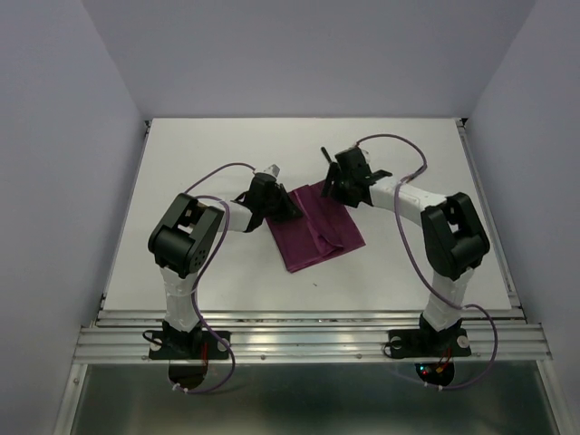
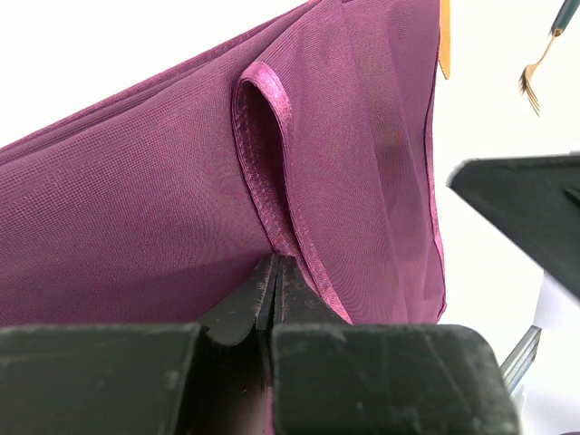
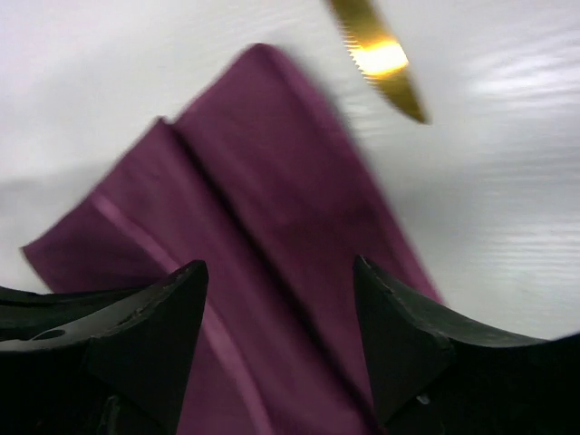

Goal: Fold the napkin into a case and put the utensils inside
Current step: Fold the lower triangle-folded napkin at the center of the board.

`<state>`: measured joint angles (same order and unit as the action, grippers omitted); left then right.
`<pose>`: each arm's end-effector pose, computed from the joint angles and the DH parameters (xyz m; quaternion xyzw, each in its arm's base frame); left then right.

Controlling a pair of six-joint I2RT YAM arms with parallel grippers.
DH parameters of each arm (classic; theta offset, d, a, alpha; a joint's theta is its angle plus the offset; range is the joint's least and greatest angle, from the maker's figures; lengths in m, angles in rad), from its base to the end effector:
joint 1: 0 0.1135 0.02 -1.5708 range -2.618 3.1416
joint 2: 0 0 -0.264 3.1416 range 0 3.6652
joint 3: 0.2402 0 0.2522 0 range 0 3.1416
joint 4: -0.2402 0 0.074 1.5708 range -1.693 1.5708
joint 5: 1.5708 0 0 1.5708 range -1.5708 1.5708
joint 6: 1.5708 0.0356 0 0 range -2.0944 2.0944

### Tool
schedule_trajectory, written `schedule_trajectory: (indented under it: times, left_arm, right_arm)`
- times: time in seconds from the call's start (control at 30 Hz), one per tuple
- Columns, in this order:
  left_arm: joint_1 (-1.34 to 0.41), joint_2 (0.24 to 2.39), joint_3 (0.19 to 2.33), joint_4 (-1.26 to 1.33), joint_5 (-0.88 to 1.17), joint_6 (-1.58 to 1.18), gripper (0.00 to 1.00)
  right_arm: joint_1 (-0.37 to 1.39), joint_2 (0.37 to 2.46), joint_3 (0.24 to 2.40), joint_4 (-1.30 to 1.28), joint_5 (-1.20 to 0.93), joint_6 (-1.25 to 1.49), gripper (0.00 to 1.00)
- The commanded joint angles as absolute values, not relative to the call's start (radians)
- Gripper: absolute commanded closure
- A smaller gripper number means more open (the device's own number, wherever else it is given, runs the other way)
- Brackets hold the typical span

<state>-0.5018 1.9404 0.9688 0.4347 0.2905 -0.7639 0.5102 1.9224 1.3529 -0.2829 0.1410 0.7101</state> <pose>0.3422 -0.1994 0.1359 -0.0415 0.8621 -0.3907 0.3199 0.3702 0.2015 0.1975 0.1178 0.9267 0.1469 0.3252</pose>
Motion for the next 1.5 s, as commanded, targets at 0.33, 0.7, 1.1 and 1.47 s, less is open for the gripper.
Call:
schedule_trajectory:
  times: [0.33,0.7,1.1,1.47]
  left_arm:
    - [-0.492,1.963,0.991,0.233,0.229,-0.695,0.94]
    - [-0.488,1.963,0.989,0.229,0.233,-0.693,0.94]
    - [-0.483,1.963,0.989,0.227,0.239,-0.689,0.94]
    - [-0.483,1.971,0.996,0.222,0.242,-0.689,0.94]
  right_arm:
    - [0.411,1.597,0.925,-0.293,0.155,0.551,0.4]
    - [0.423,1.558,0.818,-0.252,0.011,0.557,0.54]
    - [0.451,1.513,0.828,-0.244,0.054,0.563,0.9]
    - [0.558,1.482,0.864,-0.244,0.089,0.525,0.97]
